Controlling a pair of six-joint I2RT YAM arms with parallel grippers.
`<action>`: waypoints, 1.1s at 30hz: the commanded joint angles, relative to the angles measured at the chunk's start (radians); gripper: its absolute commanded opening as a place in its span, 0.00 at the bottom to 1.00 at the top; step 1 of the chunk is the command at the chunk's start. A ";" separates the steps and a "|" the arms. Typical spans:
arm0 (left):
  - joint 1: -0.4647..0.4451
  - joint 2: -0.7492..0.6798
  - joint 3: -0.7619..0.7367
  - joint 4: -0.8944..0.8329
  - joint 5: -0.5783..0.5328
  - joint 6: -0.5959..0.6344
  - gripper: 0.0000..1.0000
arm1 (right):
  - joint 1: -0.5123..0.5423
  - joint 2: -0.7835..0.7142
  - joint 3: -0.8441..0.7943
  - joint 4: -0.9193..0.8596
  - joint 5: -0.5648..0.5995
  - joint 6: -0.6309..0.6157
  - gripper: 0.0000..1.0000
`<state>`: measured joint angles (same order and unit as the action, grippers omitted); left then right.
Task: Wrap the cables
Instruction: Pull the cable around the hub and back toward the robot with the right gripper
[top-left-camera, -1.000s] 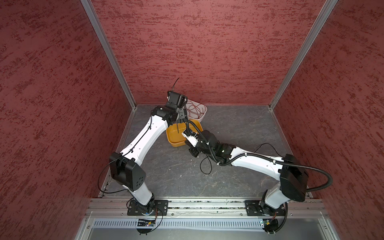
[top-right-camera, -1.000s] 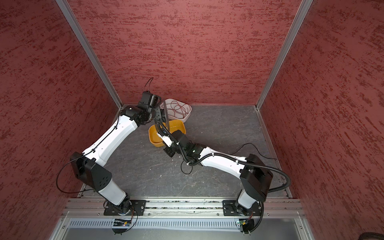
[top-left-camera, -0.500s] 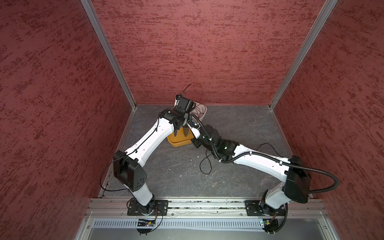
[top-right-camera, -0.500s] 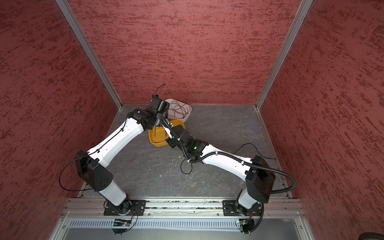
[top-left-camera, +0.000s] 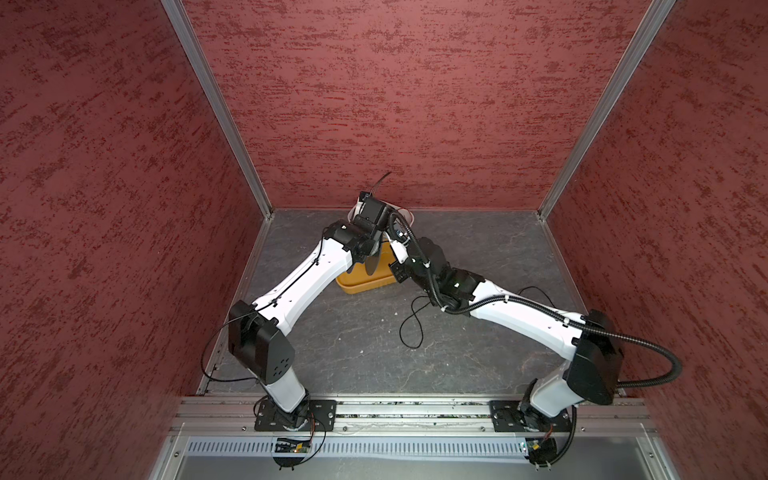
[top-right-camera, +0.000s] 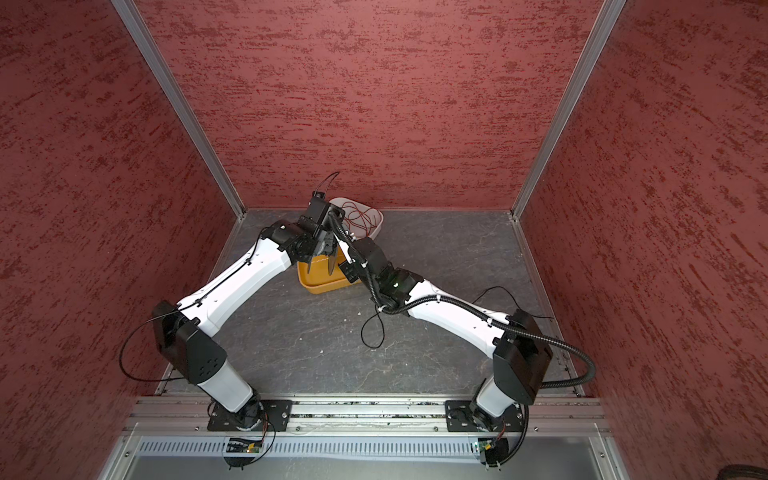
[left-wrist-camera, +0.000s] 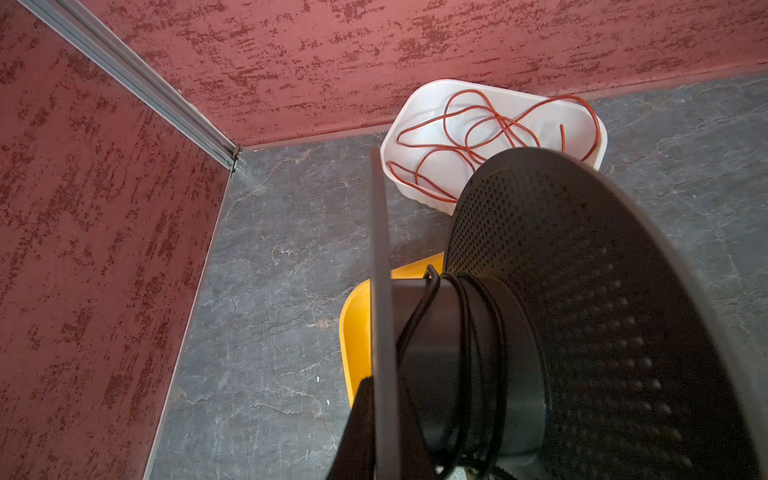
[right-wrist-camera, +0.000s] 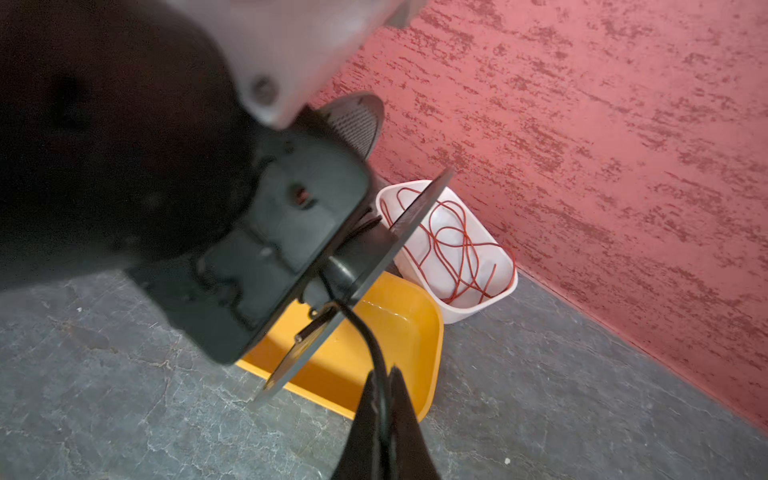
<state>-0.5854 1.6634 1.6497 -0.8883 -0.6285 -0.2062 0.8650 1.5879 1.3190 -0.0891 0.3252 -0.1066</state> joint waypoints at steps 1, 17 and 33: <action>-0.016 -0.033 -0.017 0.037 0.022 0.064 0.00 | -0.054 -0.001 0.072 -0.007 -0.034 0.023 0.04; -0.039 -0.121 -0.020 0.017 0.296 0.142 0.00 | -0.290 0.062 0.124 -0.064 -0.335 0.080 0.10; 0.045 -0.214 -0.012 0.067 0.624 0.025 0.00 | -0.527 0.132 -0.012 0.095 -0.709 0.274 0.13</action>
<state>-0.5812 1.5169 1.6211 -0.8665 -0.0940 -0.1169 0.3687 1.7042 1.3506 -0.0818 -0.3149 0.1131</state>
